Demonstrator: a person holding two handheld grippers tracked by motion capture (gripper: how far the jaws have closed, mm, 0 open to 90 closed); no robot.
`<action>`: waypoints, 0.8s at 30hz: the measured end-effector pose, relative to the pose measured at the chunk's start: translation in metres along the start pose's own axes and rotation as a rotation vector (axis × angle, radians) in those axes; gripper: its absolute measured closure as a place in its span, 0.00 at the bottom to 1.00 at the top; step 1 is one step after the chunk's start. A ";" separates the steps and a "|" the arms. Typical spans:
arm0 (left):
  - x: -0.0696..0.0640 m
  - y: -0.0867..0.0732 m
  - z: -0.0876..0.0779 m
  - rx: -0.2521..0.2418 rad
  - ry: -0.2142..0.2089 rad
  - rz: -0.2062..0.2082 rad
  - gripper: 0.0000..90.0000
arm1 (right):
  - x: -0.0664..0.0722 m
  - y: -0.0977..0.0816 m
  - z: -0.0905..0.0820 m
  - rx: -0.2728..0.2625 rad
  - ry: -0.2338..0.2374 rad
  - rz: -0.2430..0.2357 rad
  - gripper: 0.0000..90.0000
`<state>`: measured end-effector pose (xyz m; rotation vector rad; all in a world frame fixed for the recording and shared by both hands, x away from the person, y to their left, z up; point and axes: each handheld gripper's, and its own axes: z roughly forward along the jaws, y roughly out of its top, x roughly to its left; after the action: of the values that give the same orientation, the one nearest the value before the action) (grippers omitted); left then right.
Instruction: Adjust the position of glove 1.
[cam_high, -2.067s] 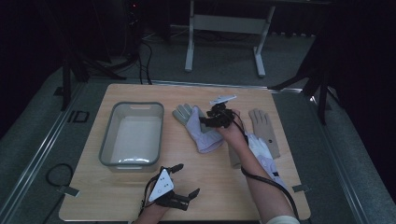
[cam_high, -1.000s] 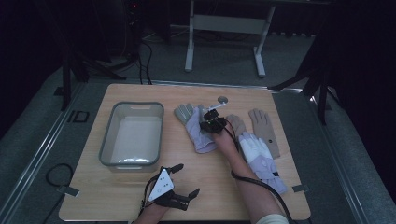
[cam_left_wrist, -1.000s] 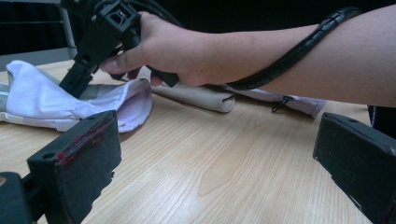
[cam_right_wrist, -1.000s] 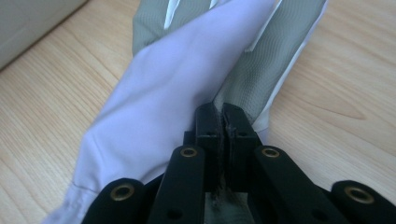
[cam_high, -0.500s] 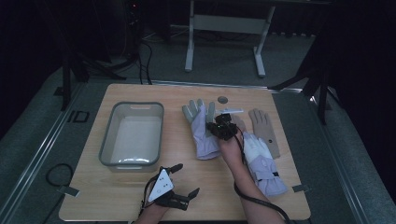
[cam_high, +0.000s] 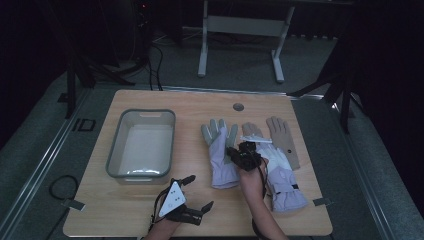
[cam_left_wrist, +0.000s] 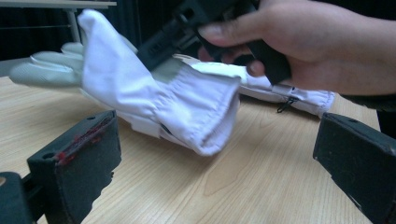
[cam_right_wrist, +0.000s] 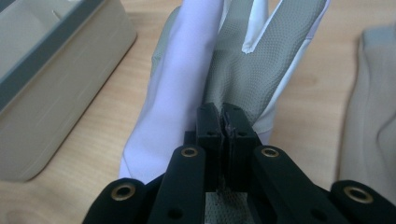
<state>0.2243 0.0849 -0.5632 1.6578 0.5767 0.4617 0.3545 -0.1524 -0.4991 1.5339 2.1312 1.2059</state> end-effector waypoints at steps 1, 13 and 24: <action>0.000 0.000 0.000 0.000 0.000 -0.001 0.01 | -0.001 -0.003 -0.001 0.000 -0.009 0.003 0.96; 0.000 0.000 0.000 0.004 -0.003 -0.002 0.01 | -0.017 -0.025 0.008 0.006 -0.045 0.073 0.96; 0.000 0.000 0.001 0.007 -0.016 -0.004 0.01 | -0.025 -0.034 0.025 0.014 -0.045 0.098 0.94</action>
<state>0.2249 0.0841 -0.5630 1.6649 0.5700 0.4440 0.3578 -0.1662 -0.5458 1.6732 2.0617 1.1783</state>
